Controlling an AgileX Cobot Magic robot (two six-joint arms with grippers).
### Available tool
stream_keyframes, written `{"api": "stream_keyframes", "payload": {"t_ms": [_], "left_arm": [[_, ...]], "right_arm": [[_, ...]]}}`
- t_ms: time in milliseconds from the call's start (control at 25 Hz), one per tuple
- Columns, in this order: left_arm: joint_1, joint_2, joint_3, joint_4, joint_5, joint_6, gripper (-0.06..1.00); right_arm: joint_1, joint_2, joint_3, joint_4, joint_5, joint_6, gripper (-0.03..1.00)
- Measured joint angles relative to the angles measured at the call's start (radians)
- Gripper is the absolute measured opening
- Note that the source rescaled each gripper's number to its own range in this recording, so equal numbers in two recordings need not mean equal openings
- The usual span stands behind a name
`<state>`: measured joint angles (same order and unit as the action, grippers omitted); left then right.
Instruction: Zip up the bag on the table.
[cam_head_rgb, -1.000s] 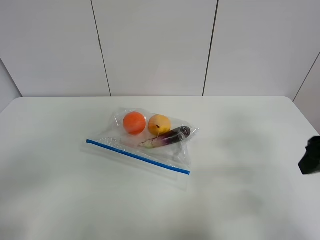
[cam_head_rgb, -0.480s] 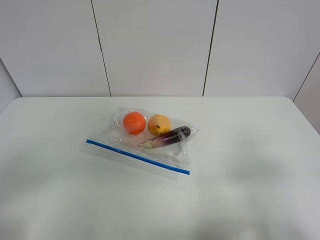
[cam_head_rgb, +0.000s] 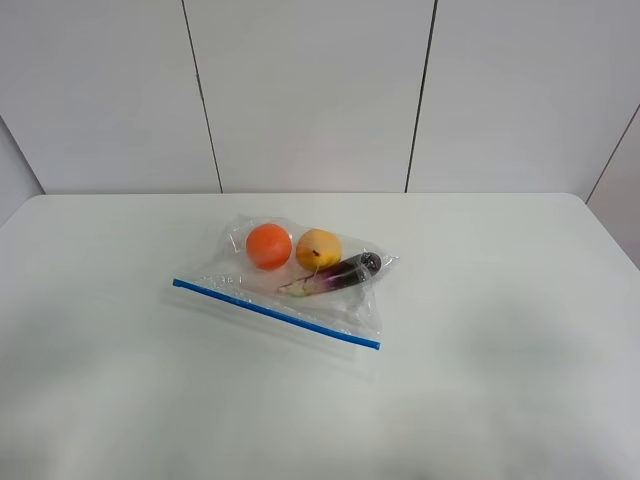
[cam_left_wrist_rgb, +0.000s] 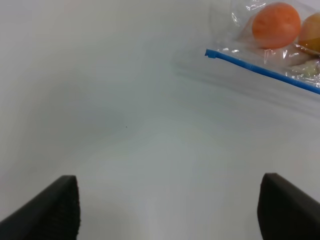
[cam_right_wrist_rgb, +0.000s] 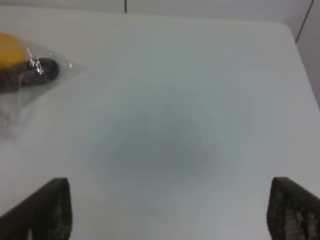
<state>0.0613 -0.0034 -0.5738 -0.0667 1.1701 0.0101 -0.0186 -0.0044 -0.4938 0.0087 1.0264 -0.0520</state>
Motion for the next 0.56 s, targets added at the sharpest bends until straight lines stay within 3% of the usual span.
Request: {"api": "stream_keyframes", "payload": {"t_ms": [560], "left_arm": [[0.000, 0.000, 0.000, -0.001, 0.000, 0.000, 1.00]], "right_arm": [[0.000, -0.001, 0.000, 0.000, 0.000, 0.004, 0.96]]}}
